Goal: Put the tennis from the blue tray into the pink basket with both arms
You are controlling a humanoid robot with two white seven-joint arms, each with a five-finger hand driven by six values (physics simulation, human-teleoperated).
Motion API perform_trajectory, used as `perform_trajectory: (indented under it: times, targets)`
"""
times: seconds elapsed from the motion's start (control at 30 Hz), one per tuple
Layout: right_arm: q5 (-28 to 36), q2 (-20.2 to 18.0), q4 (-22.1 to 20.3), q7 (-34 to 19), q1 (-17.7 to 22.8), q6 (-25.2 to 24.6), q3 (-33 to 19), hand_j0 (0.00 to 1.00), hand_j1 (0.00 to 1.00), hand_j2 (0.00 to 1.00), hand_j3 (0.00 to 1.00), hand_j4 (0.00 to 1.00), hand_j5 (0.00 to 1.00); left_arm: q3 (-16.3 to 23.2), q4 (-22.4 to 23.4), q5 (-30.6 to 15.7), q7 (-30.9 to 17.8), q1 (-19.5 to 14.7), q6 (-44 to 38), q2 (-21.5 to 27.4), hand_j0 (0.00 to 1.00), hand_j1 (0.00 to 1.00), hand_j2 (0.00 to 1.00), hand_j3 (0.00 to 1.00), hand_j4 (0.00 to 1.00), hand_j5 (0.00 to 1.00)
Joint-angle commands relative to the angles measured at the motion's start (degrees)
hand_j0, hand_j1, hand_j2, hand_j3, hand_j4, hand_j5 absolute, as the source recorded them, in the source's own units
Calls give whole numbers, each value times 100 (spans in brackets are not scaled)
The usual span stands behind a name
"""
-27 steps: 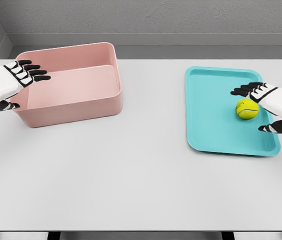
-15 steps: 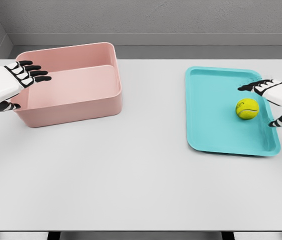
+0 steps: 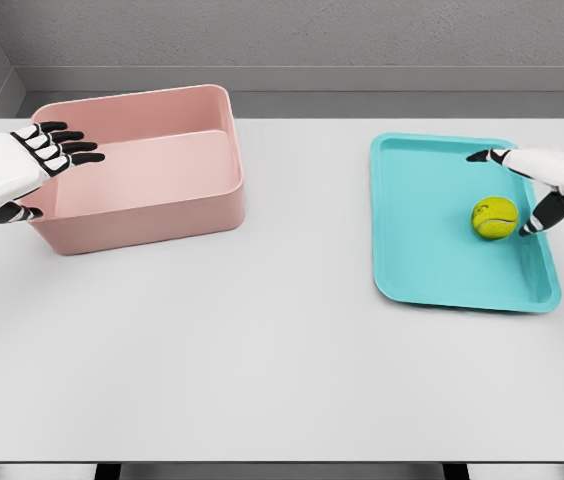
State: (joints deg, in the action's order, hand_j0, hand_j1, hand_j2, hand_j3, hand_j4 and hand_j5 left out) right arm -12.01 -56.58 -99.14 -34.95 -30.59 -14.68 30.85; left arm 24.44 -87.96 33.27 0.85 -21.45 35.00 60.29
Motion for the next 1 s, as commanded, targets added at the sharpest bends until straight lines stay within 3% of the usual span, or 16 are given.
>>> perform_trajectory:
  times: [0.0, 0.1, 0.23, 0.33, 0.5, 0.6, 0.73, 0.97]
  targets:
    - [-3, 42, 132, -5, 0, -386, 97, 100, 100, 100, 100, 100, 100, -1, -2, -40, 3, 0, 0, 0, 100, 100, 100, 100, 100, 100]
    - [-12, 42, 202, -5, 0, -694, 114, 100, 100, 100, 100, 100, 100, -1, -37, -31, 3, 0, 0, 0, 100, 100, 100, 100, 100, 100]
    - [-38, 156, 440, -5, -53, -685, 219, 100, 100, 100, 100, 100, 100, -1, -46, -31, 3, 9, 0, -8, 100, 100, 100, 100, 100, 100]
    - [-38, 297, 554, -5, -325, -685, 685, 100, 100, 100, 100, 100, 100, -1, -37, -31, -208, 9, 0, -17, 100, 100, 100, 100, 100, 100]
    - [-38, 297, 773, -5, -334, -694, 738, 100, 100, 100, 100, 100, 100, -1, -37, -40, -208, 9, 0, -17, 100, 100, 100, 100, 100, 100]
    - [-47, 499, 1055, -5, -650, -685, 923, 100, 100, 100, 100, 100, 100, -10, -29, -40, -208, 9, 0, 0, 100, 100, 100, 100, 100, 100]
    - [-47, 569, 1318, -5, -756, -685, 1107, 100, 100, 100, 100, 100, 100, -10, -37, -40, -208, 9, 0, 9, 100, 100, 100, 100, 100, 100]
    - [-65, 605, 1494, -5, -756, -685, 1134, 100, 100, 100, 100, 100, 100, -18, -29, -31, -208, 9, 0, 9, 100, 100, 100, 100, 100, 100]
